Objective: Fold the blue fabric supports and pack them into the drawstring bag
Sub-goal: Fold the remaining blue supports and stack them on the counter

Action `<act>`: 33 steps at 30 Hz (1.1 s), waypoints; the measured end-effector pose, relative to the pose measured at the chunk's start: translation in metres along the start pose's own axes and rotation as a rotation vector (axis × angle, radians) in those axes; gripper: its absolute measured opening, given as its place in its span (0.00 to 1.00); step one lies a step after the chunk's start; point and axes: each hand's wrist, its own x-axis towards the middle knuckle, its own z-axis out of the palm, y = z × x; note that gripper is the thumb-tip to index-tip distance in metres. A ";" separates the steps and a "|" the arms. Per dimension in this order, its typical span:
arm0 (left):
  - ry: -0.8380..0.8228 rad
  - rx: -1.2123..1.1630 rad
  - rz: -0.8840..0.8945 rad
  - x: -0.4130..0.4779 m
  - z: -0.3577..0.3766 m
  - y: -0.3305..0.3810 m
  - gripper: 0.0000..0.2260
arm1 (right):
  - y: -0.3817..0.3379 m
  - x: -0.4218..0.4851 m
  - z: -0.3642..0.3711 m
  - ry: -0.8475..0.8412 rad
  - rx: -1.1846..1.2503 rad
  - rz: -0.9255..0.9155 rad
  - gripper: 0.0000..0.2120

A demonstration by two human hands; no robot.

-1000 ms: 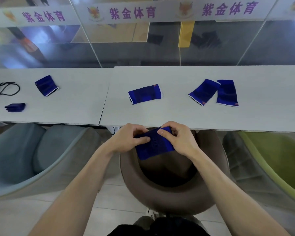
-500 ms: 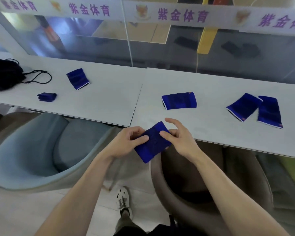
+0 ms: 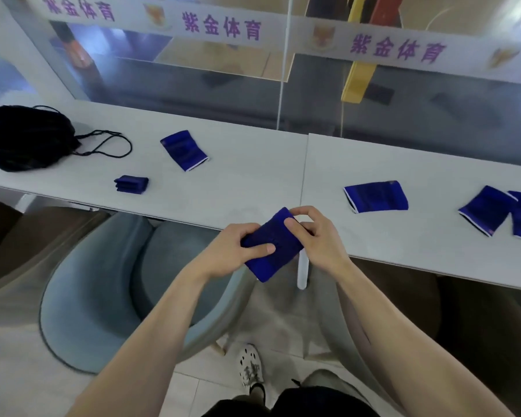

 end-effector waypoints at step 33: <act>0.513 -0.446 -0.126 0.046 -0.143 -0.080 0.07 | -0.012 0.166 0.165 -0.283 -0.265 -0.089 0.14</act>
